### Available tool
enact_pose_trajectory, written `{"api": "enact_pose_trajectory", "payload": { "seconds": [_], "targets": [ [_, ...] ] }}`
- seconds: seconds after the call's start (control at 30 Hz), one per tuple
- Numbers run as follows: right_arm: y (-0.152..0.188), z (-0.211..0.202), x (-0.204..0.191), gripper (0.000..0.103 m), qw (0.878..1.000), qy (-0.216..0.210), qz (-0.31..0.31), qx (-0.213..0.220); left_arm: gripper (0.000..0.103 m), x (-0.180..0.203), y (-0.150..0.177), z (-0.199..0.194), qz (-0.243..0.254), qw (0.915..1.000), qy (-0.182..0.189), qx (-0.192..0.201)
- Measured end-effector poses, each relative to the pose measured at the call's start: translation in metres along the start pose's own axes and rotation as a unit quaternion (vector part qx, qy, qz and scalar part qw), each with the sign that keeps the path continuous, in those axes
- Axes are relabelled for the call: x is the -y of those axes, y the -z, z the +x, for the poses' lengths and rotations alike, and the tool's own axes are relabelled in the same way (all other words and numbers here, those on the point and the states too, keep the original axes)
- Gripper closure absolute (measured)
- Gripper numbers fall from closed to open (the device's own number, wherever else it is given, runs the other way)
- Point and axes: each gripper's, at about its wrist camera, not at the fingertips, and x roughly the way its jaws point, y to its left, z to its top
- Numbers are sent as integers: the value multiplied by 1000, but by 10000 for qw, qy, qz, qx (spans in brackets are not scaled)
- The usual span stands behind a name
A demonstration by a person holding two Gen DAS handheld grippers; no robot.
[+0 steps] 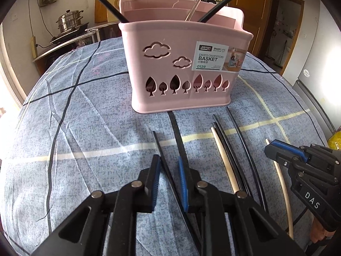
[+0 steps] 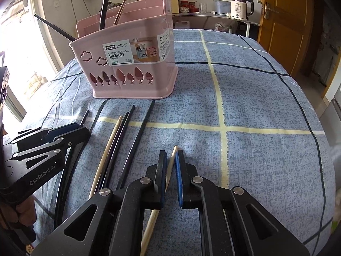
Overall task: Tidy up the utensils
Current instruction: 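Close the right tool on a wooden chopstick while the left tool grasps a black chopstick, then lift both held chopsticks and carry them over the pink basket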
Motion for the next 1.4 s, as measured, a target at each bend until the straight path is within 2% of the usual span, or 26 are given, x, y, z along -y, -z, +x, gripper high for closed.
{"api": "enact_pose_trajectory", "payload": {
  "seconds": [0.2, 0.37, 0.8, 1.4],
  "targets": [
    [-3, -1, 4, 99, 10000, -74, 27, -41, 95, -1, -3, 0, -27, 10000, 28, -86],
    [-6, -6, 7, 99, 9997, -212, 72, -3, 97, -3, -7, -3, -141, 9994, 290, -137],
    [-20, -52, 8, 99, 9966, -502, 81, 650, 98, -4, -24, -67, -121, 9960, 738, 497],
    [-40, -115, 0, 99, 9859, -657, -179, 1528, 98, -11, -46, -141, -14, 9856, 944, 1405]
  ]
}}
